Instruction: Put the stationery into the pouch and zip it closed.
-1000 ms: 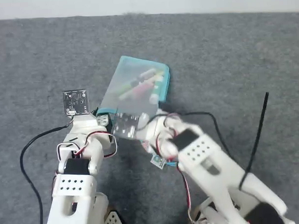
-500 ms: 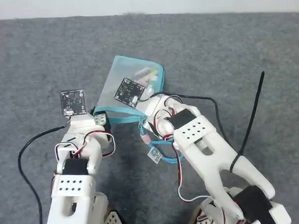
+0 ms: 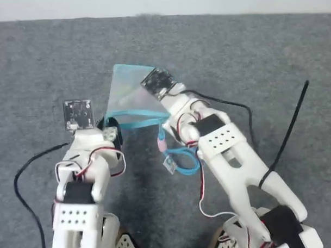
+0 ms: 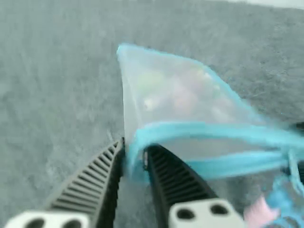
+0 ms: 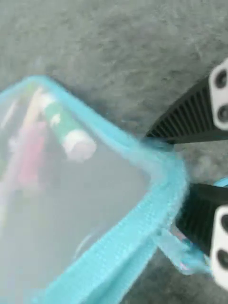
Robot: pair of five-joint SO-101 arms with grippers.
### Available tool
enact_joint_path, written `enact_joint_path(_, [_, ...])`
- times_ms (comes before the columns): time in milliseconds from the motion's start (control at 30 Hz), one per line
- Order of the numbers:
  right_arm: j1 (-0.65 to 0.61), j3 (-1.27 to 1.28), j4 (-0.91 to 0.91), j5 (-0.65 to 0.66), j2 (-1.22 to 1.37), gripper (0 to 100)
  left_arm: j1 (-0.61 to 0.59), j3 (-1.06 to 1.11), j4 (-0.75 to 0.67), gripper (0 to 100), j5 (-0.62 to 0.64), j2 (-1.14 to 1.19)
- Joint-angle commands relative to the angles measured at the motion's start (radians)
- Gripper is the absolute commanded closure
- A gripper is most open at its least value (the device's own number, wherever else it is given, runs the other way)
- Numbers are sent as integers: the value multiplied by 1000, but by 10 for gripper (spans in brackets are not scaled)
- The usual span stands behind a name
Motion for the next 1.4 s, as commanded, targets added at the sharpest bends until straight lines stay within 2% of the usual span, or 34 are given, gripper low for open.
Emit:
enact_joint_path(0, [12,-87,53,-28,-2,992,9,-42,121,902,-68,-244])
enact_joint_path(267, [12,-180,162,-83,-2,992,8,41,204,903,-71,-548])
enact_joint_path(400, [12,-183,162,-84,-2,992,21,59,210,903,-71,-551])
enact_joint_path(633, [5,-201,194,-133,-39,992,322,165,124,903,-72,-459])
enact_joint_path(733, [2,-190,214,-143,-94,992,388,165,86,903,-87,-396])
enact_joint_path(900, [-31,-109,209,-137,-205,992,391,165,6,901,-100,-279])
enact_joint_path(1000, [-70,-71,213,-133,-251,992,393,163,-20,899,-158,-239])
enact_joint_path(1133, [-82,-49,219,-132,-265,992,390,163,-21,898,-210,-238])
enact_joint_path(1367, [-84,6,219,-100,-275,992,390,171,-25,903,-207,-241])
